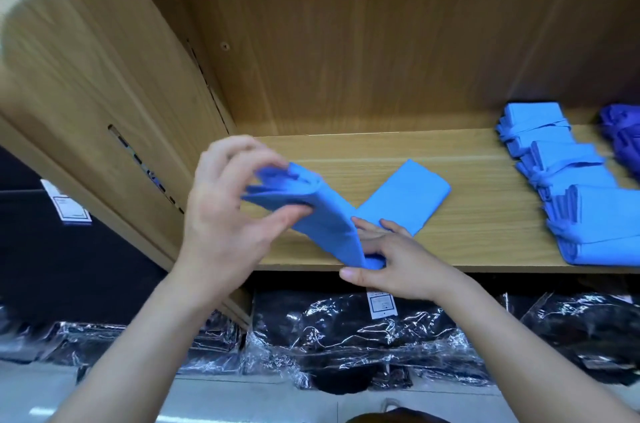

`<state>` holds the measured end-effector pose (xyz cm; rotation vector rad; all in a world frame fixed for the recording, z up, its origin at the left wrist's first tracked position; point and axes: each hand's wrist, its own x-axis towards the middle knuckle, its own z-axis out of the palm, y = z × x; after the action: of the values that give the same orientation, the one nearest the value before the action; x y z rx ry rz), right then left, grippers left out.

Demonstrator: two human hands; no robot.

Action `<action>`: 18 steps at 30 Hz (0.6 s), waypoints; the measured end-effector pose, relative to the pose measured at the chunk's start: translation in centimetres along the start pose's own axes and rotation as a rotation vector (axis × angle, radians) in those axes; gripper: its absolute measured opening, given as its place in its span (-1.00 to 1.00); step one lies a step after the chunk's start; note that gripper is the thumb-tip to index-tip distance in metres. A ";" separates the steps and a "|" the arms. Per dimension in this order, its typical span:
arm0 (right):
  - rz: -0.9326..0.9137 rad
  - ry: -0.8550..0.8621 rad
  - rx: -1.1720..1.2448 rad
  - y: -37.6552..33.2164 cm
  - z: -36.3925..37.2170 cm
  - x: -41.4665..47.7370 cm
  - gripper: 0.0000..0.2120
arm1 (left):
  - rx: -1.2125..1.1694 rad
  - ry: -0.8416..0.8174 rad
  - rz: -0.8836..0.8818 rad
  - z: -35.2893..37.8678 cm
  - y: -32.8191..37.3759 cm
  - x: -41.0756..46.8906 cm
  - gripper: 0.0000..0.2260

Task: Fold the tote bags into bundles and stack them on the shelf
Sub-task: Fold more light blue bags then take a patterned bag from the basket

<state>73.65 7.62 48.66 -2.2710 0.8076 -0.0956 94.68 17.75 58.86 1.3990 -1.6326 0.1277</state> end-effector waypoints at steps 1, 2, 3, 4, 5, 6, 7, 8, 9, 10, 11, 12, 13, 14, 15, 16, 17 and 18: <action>-0.003 0.000 0.050 -0.1 -0.1 -0.1 -0.85 | -0.162 0.016 -0.168 0.6 0.0 0.1 -0.43; -0.006 0.007 0.102 -0.1 -0.3 -0.1 -0.86 | -0.355 0.005 -0.362 1.3 -0.1 0.0 -0.26; -0.002 0.017 0.142 0.1 -0.5 -0.1 -0.72 | -0.530 -0.028 -0.552 2.1 -0.5 -0.4 -0.13; 0.024 0.010 0.160 0.4 -0.6 -0.2 -0.67 | -0.655 -0.098 -0.692 3.1 -1.1 -1.0 -0.07; 0.036 0.015 0.173 0.7 -0.5 -0.1 -0.67 | -0.699 -0.197 -0.757 4.3 -1.8 -1.8 -0.15; 0.020 0.019 0.188 0.7 -0.5 -0.1 -0.70 | -0.664 -0.293 -0.768 5.6 -2.4 -2.4 -0.32; 0.037 0.023 0.232 0.7 -0.5 0.0 -0.75 | -0.573 -0.363 -0.752 6.8 -2.6 -2.8 -0.51; 0.039 0.042 0.299 0.5 -0.5 -0.1 -0.78 | -0.490 -0.396 -0.731 7.7 -2.6 -3.0 -0.65; 0.037 0.098 0.419 0.6 -0.4 -0.1 -0.75 | -0.442 -0.409 -0.712 8.4 -2.8 -3.1 -0.70; 0.026 0.181 0.598 0.5 -0.4 -0.1 -0.69 | -0.418 -0.411 -0.693 9.0 -2.7 -3.0 -0.71; 0.025 0.295 0.783 0.4 -0.5 -0.1 -0.68 | -0.391 -0.420 -0.678 9.4 -2.7 -2.9 -0.73; 0.028 0.426 0.920 0.5 -0.7 -0.1 -0.69 | -0.344 -0.454 -0.654 9.9 -2.7 -3.0 -0.75; 0.055 0.565 0.952 0.7 -0.9 -0.2 -0.72 | -0.259 -0.512 -0.624 10.3 -2.5 -3.0 -0.75; 0.106 0.684 0.889 0.9 -1.1 -0.2 -0.74 | -0.121 -0.582 -0.585 10.7 -2.3 -3.1 -0.73; 0.175 0.761 0.773 1.4 -1.0 -0.2 -0.74 | 0.043 -0.642 -0.543 11.0 -1.9 -3.1 -0.71; 0.237 0.804 0.640 1.6 -1.0 -0.2 -0.70 | 0.189 -0.680 -0.500 11.2 -1.4 -3.1 -0.69; 0.290 0.828 0.521 1.9 -0.9 -0.3 -0.59 | 0.306 -0.706 -0.463 11.4 -0.9 -3.0 -0.66; 0.315 0.835 0.435 2.1 -0.8 -0.4 -0.43 | 0.411 -0.727 -0.428 11.5 -0.5 -3.0 -0.62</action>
<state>72.03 6.19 47.92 -1.6285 1.3882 -1.0133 88.21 12.64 50.25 2.2637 -1.8863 -0.3553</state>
